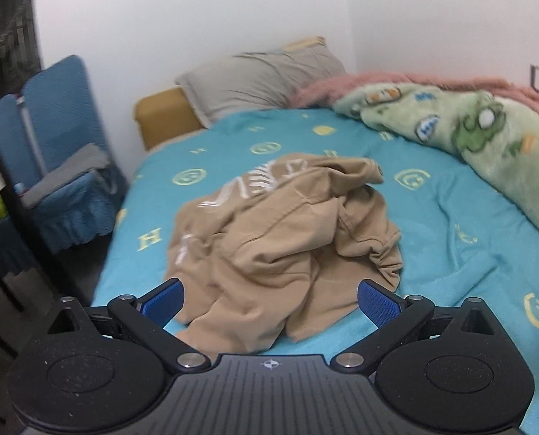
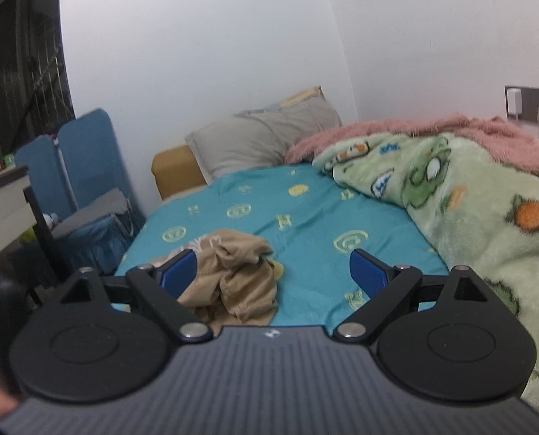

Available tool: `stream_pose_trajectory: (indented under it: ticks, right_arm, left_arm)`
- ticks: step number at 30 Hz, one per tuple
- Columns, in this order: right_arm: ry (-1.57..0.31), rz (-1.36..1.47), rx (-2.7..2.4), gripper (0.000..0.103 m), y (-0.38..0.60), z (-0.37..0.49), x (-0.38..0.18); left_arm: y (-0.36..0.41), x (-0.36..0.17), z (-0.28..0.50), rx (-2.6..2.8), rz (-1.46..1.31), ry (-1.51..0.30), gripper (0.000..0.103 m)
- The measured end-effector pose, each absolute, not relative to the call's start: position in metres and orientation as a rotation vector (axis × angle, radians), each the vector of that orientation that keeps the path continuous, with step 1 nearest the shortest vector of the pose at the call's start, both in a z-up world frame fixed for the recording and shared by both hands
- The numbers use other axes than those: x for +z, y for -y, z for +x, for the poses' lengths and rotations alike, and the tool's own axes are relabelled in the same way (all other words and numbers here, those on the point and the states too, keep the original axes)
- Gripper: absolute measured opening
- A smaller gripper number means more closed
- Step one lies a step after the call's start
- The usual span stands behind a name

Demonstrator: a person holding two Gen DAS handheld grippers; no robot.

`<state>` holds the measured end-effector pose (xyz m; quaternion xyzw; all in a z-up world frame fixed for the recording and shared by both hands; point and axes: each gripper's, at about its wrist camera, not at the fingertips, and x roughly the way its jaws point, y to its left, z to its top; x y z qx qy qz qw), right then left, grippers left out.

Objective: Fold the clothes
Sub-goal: 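Grasp the tan shirt with the left gripper and lift it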

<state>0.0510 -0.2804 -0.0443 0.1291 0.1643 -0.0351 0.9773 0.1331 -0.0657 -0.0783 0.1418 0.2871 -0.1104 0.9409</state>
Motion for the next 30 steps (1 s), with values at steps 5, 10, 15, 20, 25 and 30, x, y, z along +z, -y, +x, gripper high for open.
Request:
stream_pose_trajectory:
  ticks: [5, 10, 15, 20, 25, 30]
  right_arm:
    - [-0.319, 0.234, -0.074, 0.093, 0.274, 0.058, -0.052]
    - [-0.347, 0.249, -0.091, 0.093, 0.274, 0.067, -0.061]
    - [-0.43, 0.321, -0.104, 0.093, 0.276, 0.081, -0.077]
    - [-0.463, 0.269, -0.106, 0.093, 0.263, 0.092, -0.085]
    - [-0.487, 0.266, -0.121, 0.093, 0.263, 0.098, -0.092]
    - [-0.467, 0.246, -0.134, 0.093, 0.262, 0.095, -0.09]
  left_arm:
    - [0.078, -0.105, 0.162, -0.237, 0.396, -0.566, 0.103]
    - [0.075, -0.126, 0.177, -0.279, 0.411, -0.527, 0.1]
    - [0.071, -0.137, 0.195, -0.333, 0.358, -0.529, 0.091]
    - [0.068, -0.136, 0.216, -0.35, 0.262, -0.512, 0.071]
    - [0.051, -0.125, 0.222, -0.366, 0.157, -0.491, 0.024]
    - [0.039, -0.093, 0.199, -0.396, 0.102, -0.408, 0.011]
